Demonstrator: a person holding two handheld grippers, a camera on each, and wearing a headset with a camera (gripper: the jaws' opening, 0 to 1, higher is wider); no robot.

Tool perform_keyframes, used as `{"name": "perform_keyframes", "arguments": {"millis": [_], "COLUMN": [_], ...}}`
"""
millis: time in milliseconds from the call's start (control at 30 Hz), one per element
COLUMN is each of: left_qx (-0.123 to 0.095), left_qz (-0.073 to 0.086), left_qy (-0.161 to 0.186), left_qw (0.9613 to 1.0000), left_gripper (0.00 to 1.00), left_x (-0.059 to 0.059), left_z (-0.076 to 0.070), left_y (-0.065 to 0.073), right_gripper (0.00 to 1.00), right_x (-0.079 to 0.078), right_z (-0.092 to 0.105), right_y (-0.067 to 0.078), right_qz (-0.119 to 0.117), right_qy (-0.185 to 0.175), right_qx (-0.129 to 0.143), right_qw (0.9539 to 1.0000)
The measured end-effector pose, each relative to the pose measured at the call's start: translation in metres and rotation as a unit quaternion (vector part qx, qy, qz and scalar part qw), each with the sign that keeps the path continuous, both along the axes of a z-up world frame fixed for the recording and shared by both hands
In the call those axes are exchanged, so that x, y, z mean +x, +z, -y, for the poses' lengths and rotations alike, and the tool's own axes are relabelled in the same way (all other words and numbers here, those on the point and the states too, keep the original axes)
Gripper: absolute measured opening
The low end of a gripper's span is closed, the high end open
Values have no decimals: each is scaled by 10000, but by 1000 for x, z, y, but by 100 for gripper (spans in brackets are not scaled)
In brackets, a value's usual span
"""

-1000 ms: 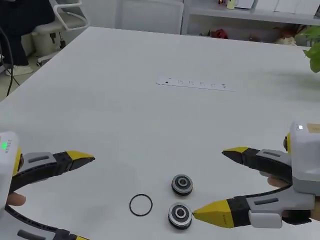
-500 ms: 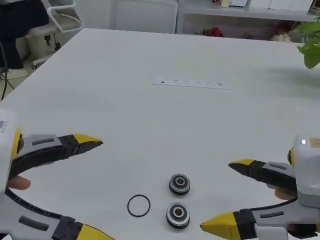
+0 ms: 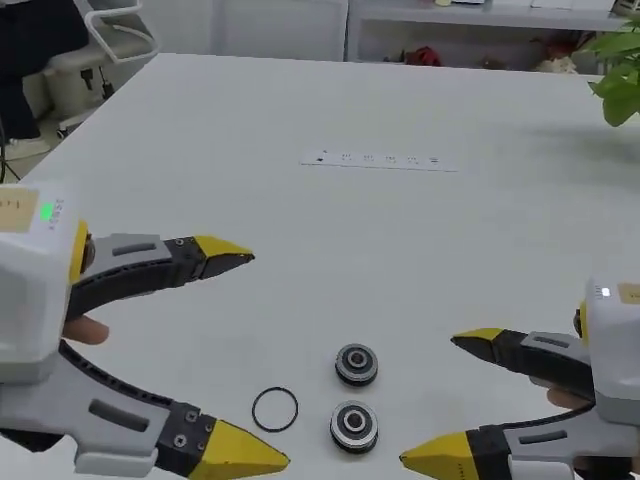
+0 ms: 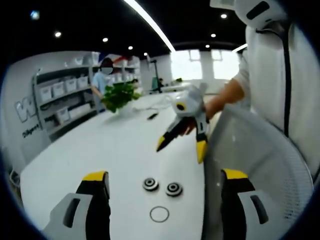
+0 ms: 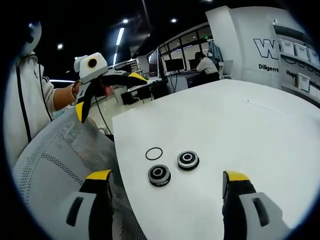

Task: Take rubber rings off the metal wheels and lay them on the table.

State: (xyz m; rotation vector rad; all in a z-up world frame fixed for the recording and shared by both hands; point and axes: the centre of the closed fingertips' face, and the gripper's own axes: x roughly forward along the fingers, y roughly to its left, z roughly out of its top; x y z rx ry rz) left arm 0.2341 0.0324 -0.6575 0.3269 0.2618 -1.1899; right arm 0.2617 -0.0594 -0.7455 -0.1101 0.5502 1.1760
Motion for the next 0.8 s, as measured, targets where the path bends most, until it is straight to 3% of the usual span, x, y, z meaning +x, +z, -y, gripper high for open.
{"name": "perform_keyframes", "arguments": {"millis": [467, 800], "left_qx": [-147, -119], "left_qz": [161, 134], "left_qy": [-254, -533], "left_qw": [9994, 9984], "left_gripper": [86, 77], "left_x": [20, 21], "left_z": [26, 43], "left_y": [3, -12], "right_gripper": [71, 61], "right_x": [-3, -6], "right_z": [-8, -16], "right_y": [-1, -4], "right_qz": [137, 160], "right_qy": [309, 560], "right_qx": [65, 33], "right_qw": [9994, 9983]}}
